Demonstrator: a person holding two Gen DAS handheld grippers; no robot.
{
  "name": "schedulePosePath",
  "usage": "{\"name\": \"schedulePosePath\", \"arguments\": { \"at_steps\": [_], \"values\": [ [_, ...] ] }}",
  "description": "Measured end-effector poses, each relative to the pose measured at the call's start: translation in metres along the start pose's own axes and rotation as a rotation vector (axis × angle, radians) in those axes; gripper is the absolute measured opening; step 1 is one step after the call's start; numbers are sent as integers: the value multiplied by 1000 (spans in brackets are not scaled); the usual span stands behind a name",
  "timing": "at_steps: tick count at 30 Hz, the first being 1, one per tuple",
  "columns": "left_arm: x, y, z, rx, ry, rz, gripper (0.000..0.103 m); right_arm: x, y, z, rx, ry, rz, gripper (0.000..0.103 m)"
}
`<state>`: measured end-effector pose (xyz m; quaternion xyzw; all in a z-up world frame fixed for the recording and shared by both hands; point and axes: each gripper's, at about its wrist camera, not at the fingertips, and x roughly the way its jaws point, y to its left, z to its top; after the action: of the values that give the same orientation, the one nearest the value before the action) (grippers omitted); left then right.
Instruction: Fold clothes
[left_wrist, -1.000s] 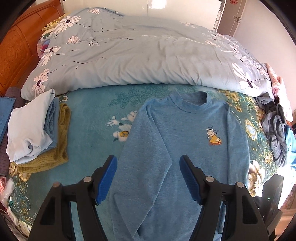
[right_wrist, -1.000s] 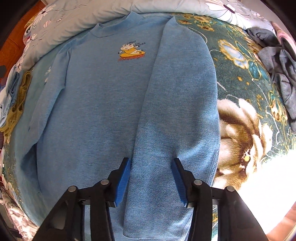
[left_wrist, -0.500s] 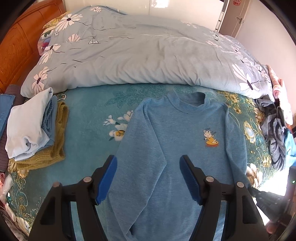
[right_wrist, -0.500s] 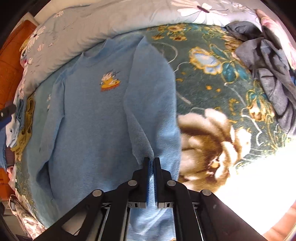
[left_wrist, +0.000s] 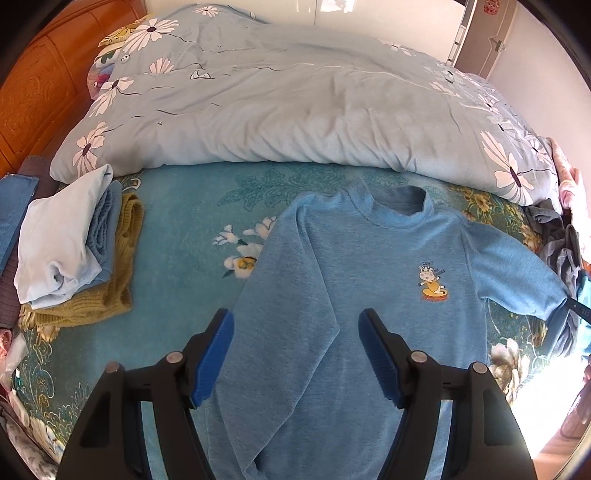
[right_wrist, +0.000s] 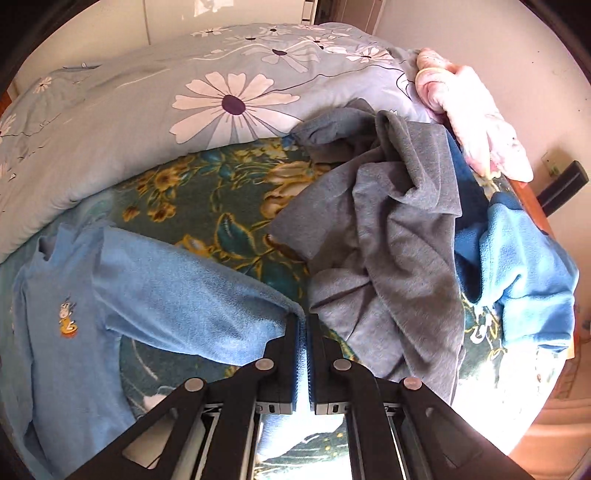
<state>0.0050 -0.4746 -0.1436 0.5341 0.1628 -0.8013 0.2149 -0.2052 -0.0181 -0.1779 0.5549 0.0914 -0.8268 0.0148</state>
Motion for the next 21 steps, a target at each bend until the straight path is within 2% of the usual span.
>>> {"name": "schedulePosePath", "arguments": {
  "at_steps": [7, 9, 14, 18, 19, 21],
  "values": [
    [11, 8, 1, -44, 25, 44, 71, 42, -13, 18, 14, 60, -29, 3],
    [14, 12, 0, -62, 33, 55, 71, 48, -9, 23, -16, 68, -41, 3],
    [16, 21, -3, -107, 50, 67, 71, 43, -4, 26, -41, 58, -41, 5],
    [16, 35, -11, -150, 71, 64, 71, 20, -5, 21, -21, 16, -22, 7],
    [16, 40, -14, -156, 74, 68, 71, 11, -4, 19, -24, 3, -20, 10],
    [16, 51, -21, -164, 83, 78, 71, -6, 2, 13, -39, -33, -17, 31]
  ]
}}
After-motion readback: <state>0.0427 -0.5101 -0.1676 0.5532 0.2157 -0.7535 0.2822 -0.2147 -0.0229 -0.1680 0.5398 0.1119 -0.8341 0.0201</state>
